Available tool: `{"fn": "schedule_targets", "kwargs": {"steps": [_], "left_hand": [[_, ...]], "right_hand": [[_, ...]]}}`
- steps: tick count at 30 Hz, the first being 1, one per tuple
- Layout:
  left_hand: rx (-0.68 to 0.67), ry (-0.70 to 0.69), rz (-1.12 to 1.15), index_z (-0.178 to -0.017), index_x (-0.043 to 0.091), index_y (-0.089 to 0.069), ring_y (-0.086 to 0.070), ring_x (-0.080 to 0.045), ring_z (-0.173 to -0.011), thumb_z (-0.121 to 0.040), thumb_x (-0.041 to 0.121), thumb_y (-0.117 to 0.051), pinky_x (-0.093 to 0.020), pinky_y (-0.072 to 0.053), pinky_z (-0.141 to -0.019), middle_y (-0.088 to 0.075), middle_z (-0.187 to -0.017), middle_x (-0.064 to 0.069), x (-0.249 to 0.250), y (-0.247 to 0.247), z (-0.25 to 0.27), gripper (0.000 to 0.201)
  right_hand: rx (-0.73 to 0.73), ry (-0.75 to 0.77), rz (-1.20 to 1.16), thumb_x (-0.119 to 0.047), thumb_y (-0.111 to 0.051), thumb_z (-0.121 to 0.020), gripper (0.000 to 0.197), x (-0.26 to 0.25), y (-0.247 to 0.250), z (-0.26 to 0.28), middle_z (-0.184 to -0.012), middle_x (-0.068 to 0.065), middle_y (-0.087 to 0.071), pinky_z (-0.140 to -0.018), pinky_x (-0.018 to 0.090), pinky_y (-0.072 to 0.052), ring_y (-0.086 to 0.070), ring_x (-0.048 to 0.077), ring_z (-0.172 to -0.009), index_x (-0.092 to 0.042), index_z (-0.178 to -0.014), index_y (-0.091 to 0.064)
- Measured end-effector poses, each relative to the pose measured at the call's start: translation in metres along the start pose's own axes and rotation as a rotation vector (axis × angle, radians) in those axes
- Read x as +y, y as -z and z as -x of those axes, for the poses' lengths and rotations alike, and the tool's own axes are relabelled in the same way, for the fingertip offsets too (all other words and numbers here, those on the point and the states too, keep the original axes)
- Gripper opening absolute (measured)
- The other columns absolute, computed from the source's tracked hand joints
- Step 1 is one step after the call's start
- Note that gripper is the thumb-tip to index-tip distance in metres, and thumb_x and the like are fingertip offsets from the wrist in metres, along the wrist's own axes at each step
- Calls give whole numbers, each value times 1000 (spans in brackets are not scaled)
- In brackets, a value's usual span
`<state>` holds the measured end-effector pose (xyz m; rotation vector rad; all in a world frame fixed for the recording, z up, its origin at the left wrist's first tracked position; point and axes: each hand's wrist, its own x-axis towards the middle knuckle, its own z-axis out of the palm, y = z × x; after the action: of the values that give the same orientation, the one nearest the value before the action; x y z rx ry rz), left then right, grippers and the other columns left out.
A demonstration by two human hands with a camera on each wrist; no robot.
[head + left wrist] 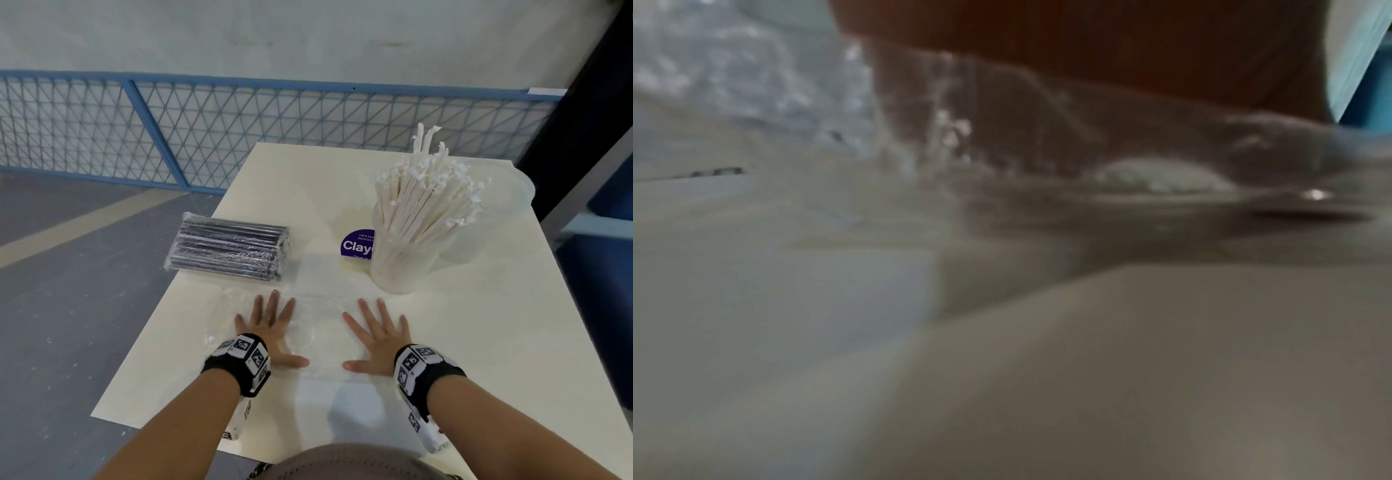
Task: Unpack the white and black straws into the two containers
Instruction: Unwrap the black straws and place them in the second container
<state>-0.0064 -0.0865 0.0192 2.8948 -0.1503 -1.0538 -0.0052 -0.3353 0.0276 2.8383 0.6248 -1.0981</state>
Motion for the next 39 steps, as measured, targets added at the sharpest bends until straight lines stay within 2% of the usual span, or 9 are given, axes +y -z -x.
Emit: {"fn": "schedule_targets", "kwargs": {"steps": [8,12,15,18,21,23,28,36,39], "left_hand": [[-50,23,-77,-136,28,36,28,-27,-140,-38,89,-55,-62,8,-111,41,-147,-5,-24,14,18,146],[1,-9,-168,-148,17,12,2,-21,-147,-59,76,-62,-51,8,-116,10,-158,-8,0,50,33,130],[157,-164,75,-149,20,-4,-23,-18,-143,-64,64,-69,-36,-15,-118,-16,-158,-3,27,92,55,116],[291,-330,247,-147,21,-12,-44,-17,-129,-62,50,-79,-31,-36,-107,-35,-149,-1,54,138,79,112],[373,-415,338,-146,22,-9,-50,-15,-119,-58,43,-83,-31,-42,-101,-35,-145,2,80,177,81,117],[374,-428,416,-147,19,-5,-48,-18,-123,-57,37,-85,-34,-42,-103,-30,-148,0,97,197,67,122],[259,-367,521,-147,9,3,-27,-23,-141,-59,28,-86,-39,-29,-114,-19,-155,-10,129,214,8,126],[159,-523,576,-135,13,-36,-44,-12,-120,-69,6,-79,-9,-35,-91,-46,-117,10,146,217,-28,79],[172,-577,542,-133,12,-38,-43,-9,-114,-60,10,-86,-11,-35,-88,-47,-116,9,147,220,-33,87]], "right_hand": [[-9,-34,-72,-83,-51,-61,124,16,-9,12,-131,-8,51,-106,67,10,44,18,-124,-33,-138,32],[68,-13,-76,-98,-26,-41,135,12,-4,22,-134,-2,47,-109,59,13,39,21,-131,-26,-143,25],[344,-5,-204,-93,-14,-46,119,13,16,50,-157,-8,7,-112,55,10,3,14,-146,-30,-147,-11],[666,-46,-666,-67,-55,-69,55,25,43,80,-119,-11,-54,-106,35,-33,-57,11,-112,-29,-109,-50],[1064,-143,-922,-31,-79,-69,47,45,65,89,-103,-2,-47,-63,13,-41,-62,20,-89,-16,-97,-45],[1212,-202,-920,-27,-82,-66,62,58,80,88,-114,5,-42,-65,14,-38,-57,22,-98,-9,-111,-44],[1085,-124,-1084,-28,-85,-62,111,75,116,73,-148,5,-26,-101,18,-25,-30,14,-135,-11,-145,-14],[1066,7,-1131,-26,-90,-52,98,86,123,50,-112,-23,-49,-88,5,-37,-48,7,-115,-21,-132,-33],[1132,55,-1039,-51,-86,-41,98,84,132,46,-116,-15,-56,-103,38,-41,-53,10,-115,-24,-124,-42]]}}
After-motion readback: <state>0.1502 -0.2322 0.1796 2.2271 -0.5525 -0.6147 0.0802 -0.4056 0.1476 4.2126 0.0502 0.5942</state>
